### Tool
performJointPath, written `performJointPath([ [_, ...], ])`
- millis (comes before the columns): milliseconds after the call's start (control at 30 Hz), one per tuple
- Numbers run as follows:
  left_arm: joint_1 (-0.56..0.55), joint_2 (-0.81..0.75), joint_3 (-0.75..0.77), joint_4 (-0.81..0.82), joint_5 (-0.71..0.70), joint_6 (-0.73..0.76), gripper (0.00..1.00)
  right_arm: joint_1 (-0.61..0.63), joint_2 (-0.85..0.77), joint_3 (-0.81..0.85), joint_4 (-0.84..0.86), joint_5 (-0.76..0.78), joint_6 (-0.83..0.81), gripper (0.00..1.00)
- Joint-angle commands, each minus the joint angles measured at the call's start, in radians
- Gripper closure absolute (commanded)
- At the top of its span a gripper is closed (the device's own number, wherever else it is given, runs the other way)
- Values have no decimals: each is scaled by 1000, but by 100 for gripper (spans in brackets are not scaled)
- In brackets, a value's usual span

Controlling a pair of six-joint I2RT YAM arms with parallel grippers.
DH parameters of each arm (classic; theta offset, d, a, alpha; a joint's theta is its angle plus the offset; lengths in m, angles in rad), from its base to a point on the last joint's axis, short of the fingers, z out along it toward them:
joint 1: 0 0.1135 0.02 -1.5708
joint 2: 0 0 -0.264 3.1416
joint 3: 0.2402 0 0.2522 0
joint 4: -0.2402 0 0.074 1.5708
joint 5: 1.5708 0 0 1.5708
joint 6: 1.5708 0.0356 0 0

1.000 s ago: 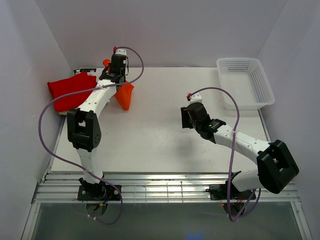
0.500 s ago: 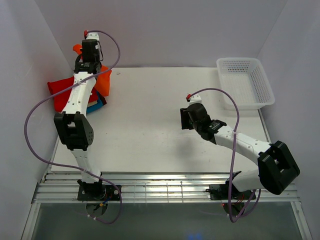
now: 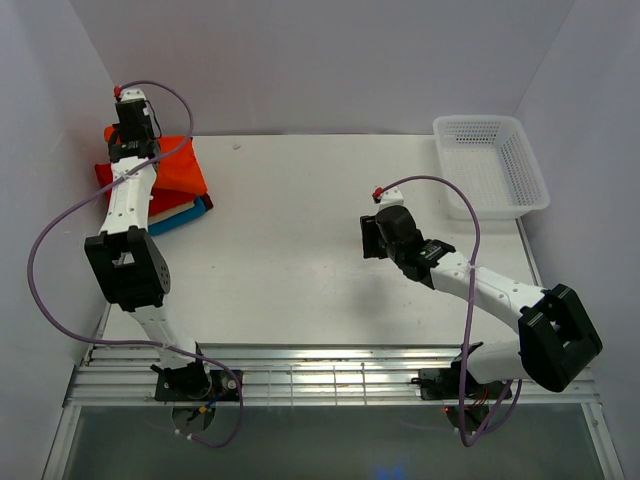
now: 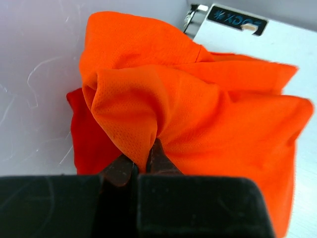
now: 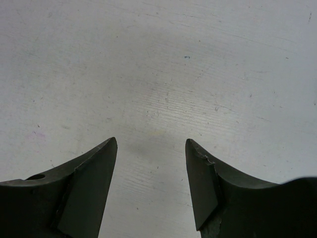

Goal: Fold and stack the t-shirts
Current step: Put the neatly folded tshirt into the corner of the board with the left arm

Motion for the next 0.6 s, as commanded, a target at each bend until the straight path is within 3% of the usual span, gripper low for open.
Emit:
performJointPath([
  [0,42,-69,-42,57,-20,-25,100,1,-9,5,29,-15,-5,36],
  [333,132,12,-137,135,-156,-60,100,1,-12,8,21,-14,-11,36],
  [400,151,36,-117,129,-176,-77,94,-1,-12,8,19,-17,-14,36],
  [433,167,58,-103,117,-182,-130,73,-1,-12,8,18,-17,-14,36],
  [467,171,67,-86,100,-184,-152,59,-1,-12,6,18,-11,-16,35],
  [533,171,75,-62,80,-190,-187,39,1,-9,8,18,-5,-16,32],
  [567,171,72,-56,74,-180,-199,11,1,-8,11,18,1,-14,31],
])
